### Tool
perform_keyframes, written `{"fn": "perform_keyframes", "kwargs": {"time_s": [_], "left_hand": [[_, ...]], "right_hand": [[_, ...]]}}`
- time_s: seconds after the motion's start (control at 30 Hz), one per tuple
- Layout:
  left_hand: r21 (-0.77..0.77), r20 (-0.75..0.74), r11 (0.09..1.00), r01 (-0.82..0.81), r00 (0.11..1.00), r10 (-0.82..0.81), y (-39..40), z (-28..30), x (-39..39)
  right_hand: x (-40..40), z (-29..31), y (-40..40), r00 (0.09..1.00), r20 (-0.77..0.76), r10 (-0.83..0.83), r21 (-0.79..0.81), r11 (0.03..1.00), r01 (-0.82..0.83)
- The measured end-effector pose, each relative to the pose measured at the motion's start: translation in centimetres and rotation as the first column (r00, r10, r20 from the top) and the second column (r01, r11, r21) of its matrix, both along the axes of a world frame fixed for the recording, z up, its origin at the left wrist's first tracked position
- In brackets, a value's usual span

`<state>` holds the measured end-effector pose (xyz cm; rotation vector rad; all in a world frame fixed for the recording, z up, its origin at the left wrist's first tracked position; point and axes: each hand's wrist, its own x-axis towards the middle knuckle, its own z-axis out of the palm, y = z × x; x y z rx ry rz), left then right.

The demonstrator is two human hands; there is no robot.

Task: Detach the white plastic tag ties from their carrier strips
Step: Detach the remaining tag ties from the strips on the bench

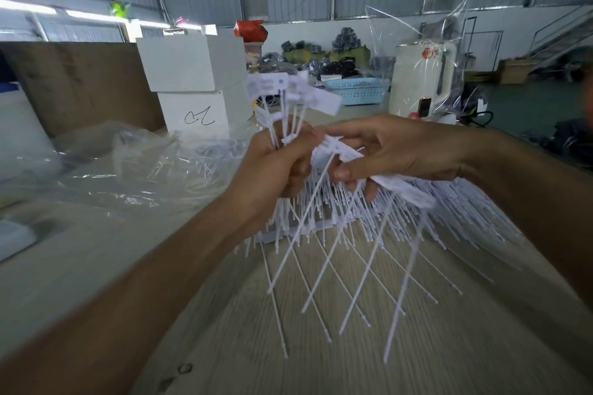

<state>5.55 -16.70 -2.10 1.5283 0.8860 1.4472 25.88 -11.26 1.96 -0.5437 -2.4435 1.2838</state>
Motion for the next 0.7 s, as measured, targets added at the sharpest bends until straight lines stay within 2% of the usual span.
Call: {"fn": "perform_keyframes", "kwargs": {"time_s": [0.07,0.13,0.33,0.43,0.53,0.7], "left_hand": [[0.008,0.039,1.000,-0.014,0.999,0.014,0.2,0.0,-0.3],[0.031,0.016,0.999,-0.023,1.000,0.023,0.3,-0.1,-0.3],[0.130,-0.094,0.979,0.155,0.985,-0.143,-0.3,-0.1,-0.3],[0.166,-0.086,0.979,0.118,0.991,-0.105,-0.2,0.0,-0.1],[0.135,-0.049,0.991,0.007,0.999,-0.001,0.1,-0.3,0.2],[0.090,-0.037,0.996,-0.025,0.999,0.029,0.4,-0.7,0.5]], "right_hand": [[0.3,-0.1,0.4,0.998,0.046,-0.045,-0.032,0.998,0.046],[0.6,-0.1,0.5,0.995,0.070,-0.069,-0.054,0.996,0.073],[1.0,0.0,0.3,0.998,0.012,0.062,-0.174,0.983,-0.059],[0.7,-0.1,0.1,0.997,0.004,0.072,-0.203,0.977,-0.069],[0.1,-0.1,-0.2,0.999,0.043,0.013,-0.111,0.994,-0.008],[-0.6,0.2,-0.9,0.992,0.035,-0.117,0.115,0.987,0.113]]}}
